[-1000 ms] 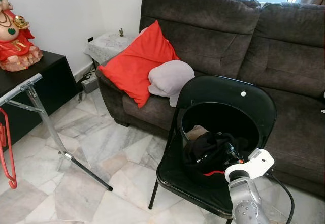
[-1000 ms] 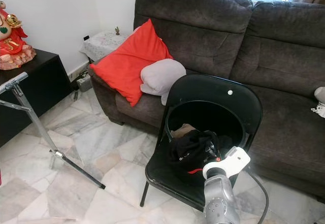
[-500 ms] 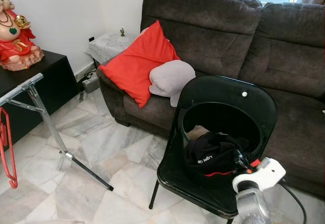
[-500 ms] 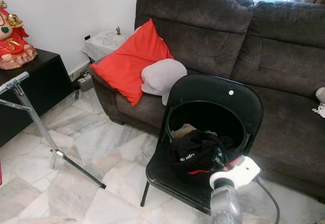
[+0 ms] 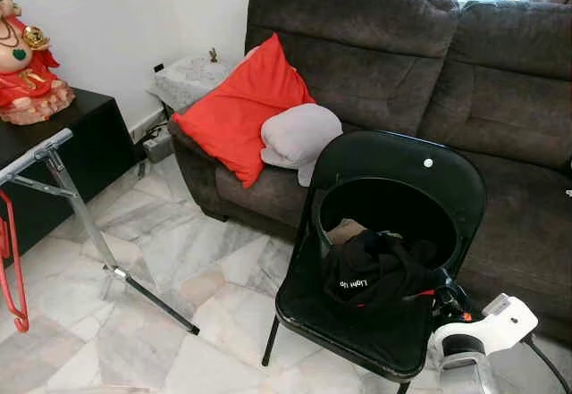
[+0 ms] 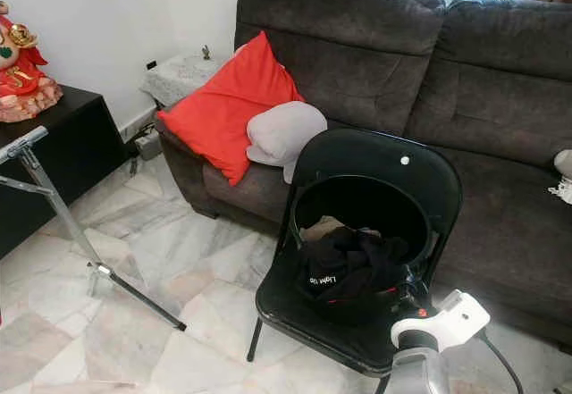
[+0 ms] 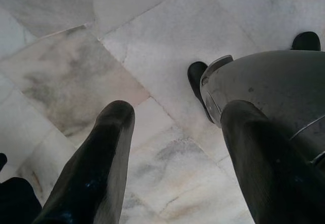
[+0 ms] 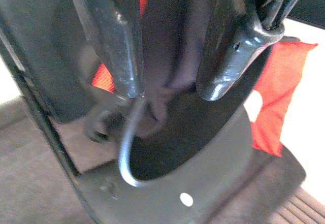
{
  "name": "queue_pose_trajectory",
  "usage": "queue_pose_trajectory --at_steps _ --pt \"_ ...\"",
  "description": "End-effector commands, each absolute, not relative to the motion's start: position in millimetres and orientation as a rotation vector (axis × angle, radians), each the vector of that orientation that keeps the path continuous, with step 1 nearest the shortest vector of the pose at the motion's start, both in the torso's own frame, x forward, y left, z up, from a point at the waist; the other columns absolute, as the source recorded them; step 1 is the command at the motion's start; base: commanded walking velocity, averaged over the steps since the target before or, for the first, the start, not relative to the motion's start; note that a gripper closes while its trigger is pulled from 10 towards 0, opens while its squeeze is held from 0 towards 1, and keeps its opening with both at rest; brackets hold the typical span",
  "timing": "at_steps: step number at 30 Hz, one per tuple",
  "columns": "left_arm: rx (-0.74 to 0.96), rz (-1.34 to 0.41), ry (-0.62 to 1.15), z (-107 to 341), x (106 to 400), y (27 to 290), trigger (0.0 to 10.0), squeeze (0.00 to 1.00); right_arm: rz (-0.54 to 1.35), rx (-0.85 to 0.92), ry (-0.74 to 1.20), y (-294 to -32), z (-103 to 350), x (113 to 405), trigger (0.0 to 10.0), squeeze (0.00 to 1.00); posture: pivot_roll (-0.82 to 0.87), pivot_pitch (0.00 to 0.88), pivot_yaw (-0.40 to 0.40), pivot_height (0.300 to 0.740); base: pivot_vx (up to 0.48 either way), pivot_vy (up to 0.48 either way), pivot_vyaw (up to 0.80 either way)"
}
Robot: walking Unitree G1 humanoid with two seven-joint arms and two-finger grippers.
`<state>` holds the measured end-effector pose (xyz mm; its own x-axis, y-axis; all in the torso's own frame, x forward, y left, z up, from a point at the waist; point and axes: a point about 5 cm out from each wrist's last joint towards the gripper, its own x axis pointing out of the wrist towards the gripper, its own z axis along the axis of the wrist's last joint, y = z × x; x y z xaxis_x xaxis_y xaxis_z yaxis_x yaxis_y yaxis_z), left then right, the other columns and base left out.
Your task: Hang hanger
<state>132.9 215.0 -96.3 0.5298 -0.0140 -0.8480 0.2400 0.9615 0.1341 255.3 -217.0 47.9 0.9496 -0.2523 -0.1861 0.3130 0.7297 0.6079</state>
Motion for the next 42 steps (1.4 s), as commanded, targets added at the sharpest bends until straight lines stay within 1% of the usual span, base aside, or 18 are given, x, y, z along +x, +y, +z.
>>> queue_pose_trajectory --at_steps 1,2,4,5,10,11,17,18,19,20,22,29,30,32,33,38,41,42 --pt "0.277 -0.16 1.04 -98 126 220 10.0 0.0 -0.363 0.653 0.128 -226 39 249 10.0 0.0 0.06 0.042 0.029 0.74 0.0 0.0 0.0" --pt "0.278 -0.161 1.042 -98 126 220 10.0 0.0 -0.387 0.649 0.143 -231 36 246 10.0 0.0 0.05 0.042 0.03 0.74 0.0 0.0 0.0" --pt "0.265 -0.193 0.945 -87 157 213 10.0 0.0 -0.419 0.649 0.158 -237 31 241 10.0 0.0 0.05 0.042 0.03 0.74 0.0 0.0 0.0" --pt "0.256 -0.218 0.868 -76 184 207 10.0 0.0 -0.429 0.65 0.166 -241 28 239 10.0 0.0 0.05 0.041 0.031 0.74 0.0 0.0 0.0" --pt "0.261 -0.215 0.88 -74 187 211 10.0 0.0 -0.432 0.654 0.2 -247 17 236 10.0 0.0 0.05 0.041 0.035 0.74 0.0 0.0 0.0" --pt "0.264 -0.211 0.892 -75 185 212 10.0 0.0 -0.42 0.652 0.202 -247 15 237 10.0 1.0 0.05 0.04 0.036 0.74 0.0 0.0 0.0" --pt "0.275 -0.191 0.937 -77 179 222 10.0 0.0 -0.438 0.493 0.278 -257 5 233 10.0 0.99 0.06 0.036 0.039 0.74 0.0 0.0 0.0" --pt "0.275 -0.19 0.939 -77 178 222 10.0 0.0 -0.433 0.464 0.286 -257 5 233 10.0 0.38 0.06 0.036 0.04 0.74 0.0 0.0 0.0" --pt "0.276 -0.189 0.941 -78 178 223 10.0 0.0 -0.428 0.441 0.289 -258 4 232 10.0 0.14 0.06 0.036 0.04 0.74 0.0 0.0 0.0" --pt "0.278 -0.189 0.947 -78 177 223 10.0 0.0 -0.414 0.367 0.307 -261 4 230 10.0 0.0 0.06 0.034 0.043 0.74 0.0 0.0 0.0" --pt "0.278 -0.187 0.955 -79 175 223 10.0 0.0 -0.397 0.265 0.314 -265 5 229 10.0 0.0 0.06 0.032 0.045 0.74 0.0 0.0 0.0" --pt "0.279 -0.187 0.98 -82 169 222 10.0 0.0 -0.369 0.101 0.318 -279 9 229 10.0 0.0 0.05 0.028 0.046 0.74 0.0 0.0 0.0" --pt "0.279 -0.186 0.983 -82 168 223 10.0 0.0 -0.324 0.001 0.356 -278 7 230 10.0 0.0 0.05 0.028 0.046 0.74 0.0 0.0 0.0" --pt "0.279 -0.185 0.984 -82 168 223 10.0 0.0 -0.308 -0.04 0.379 -278 5 230 10.0 0.0 0.05 0.029 0.046 0.74 0.0 0.0 0.0" --pt "0.279 -0.184 0.989 -83 166 225 10.0 0.0 -0.267 -0.133 0.426 -278 2 229 10.0 0.0 0.05 0.029 0.046 0.74 0.0 0.0 0.0" --pt "0.279 -0.183 1.002 -84 163 227 10.0 0.0 -0.252 -0.226 0.538 -287 -7 223 10.0 0.0 0.05 0.031 0.046 0.74 0.0 0.0 0.0" --pt "0.28 -0.183 1.008 -84 163 229 10.0 0.0 -0.185 -0.418 0.61 -295 -8 222 10.0 0.0 0.05 0.035 0.047 0.74 0.0 0.0 0.0" --pt "0.28 -0.183 1.008 -84 163 229 10.0 0.0 -0.185 -0.418 0.61 -295 -8 222 10.0 0.0 0.05 0.035 0.047 0.74 0.0 0.0 0.0"
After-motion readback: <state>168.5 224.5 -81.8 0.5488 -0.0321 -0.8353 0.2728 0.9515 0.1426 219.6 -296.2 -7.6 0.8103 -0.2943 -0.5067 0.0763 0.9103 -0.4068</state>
